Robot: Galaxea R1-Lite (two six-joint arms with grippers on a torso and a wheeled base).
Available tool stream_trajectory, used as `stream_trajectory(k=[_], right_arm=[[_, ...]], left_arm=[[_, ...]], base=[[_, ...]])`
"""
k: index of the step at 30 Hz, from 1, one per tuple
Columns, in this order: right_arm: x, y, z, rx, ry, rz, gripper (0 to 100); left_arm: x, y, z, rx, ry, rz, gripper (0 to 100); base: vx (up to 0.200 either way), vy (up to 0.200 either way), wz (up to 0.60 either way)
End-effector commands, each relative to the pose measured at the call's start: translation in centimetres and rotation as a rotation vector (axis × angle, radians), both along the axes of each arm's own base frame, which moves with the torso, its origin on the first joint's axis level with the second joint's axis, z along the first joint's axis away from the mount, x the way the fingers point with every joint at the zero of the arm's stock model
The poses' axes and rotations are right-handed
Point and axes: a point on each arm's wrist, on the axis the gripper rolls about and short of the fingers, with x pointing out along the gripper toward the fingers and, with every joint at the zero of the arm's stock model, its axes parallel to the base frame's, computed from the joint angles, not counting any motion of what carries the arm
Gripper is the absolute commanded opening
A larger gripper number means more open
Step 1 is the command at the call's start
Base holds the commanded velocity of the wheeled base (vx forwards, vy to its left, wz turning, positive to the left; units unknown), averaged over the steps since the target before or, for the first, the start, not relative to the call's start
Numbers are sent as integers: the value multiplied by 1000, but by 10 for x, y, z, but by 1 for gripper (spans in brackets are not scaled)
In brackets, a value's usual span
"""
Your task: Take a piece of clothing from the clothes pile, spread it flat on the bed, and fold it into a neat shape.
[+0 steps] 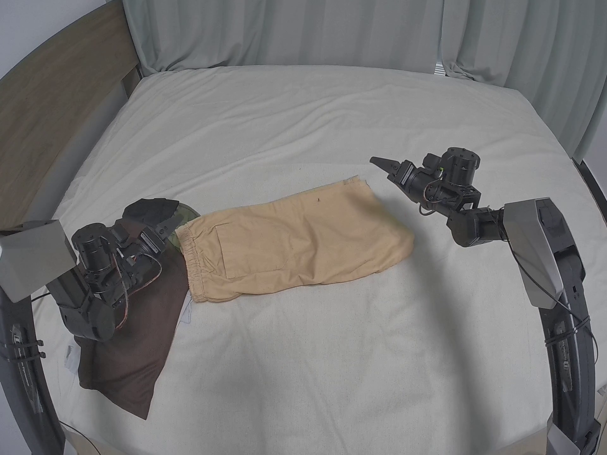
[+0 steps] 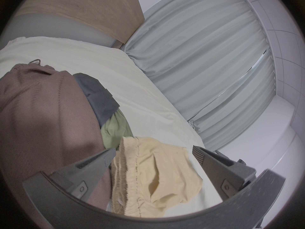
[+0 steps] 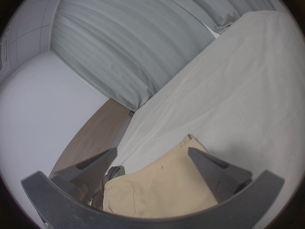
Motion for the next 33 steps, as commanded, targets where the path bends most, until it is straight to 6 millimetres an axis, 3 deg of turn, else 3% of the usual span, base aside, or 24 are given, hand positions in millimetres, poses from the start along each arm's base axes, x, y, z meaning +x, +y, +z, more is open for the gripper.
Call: stream_trajectory(k=[1, 2, 3, 6, 11, 18, 26, 32, 33], right_arm=[[-11, -15, 31, 7, -31, -34, 100], [-11, -15, 31, 7, -31, -34, 100], [-27, -19, 36, -4, 11, -37, 100], [-49, -22, 31, -22, 75, -35, 100], [-90, -24, -9, -86, 222, -20, 100], [-120, -23, -55, -124, 379, -2, 100], [-125, -21, -83, -142, 463, 7, 100], [-111, -8, -103, -147, 467, -4, 100], [-108, 3, -108, -145, 469, 5, 100]], left_arm=[[-4, 8, 5, -1, -9, 24, 100], [-4, 8, 5, -1, -9, 24, 100], [-14, 4, 16, -1, -18, 9, 100], [-23, -3, 24, 0, -23, -16, 100], [-43, -28, 33, 2, -23, -90, 100], [-61, -48, 27, 129, -27, -164, 100], [-65, -51, 23, 257, -60, -172, 100], [-68, -51, 20, 277, -51, -169, 100], [-69, -51, 18, 279, -43, -170, 100]], base=[[0, 0, 0], [0, 0, 0], [0, 0, 0], [0, 0, 0], [0, 0, 0], [0, 0, 0], [0, 0, 0], [0, 0, 0], [0, 0, 0]])
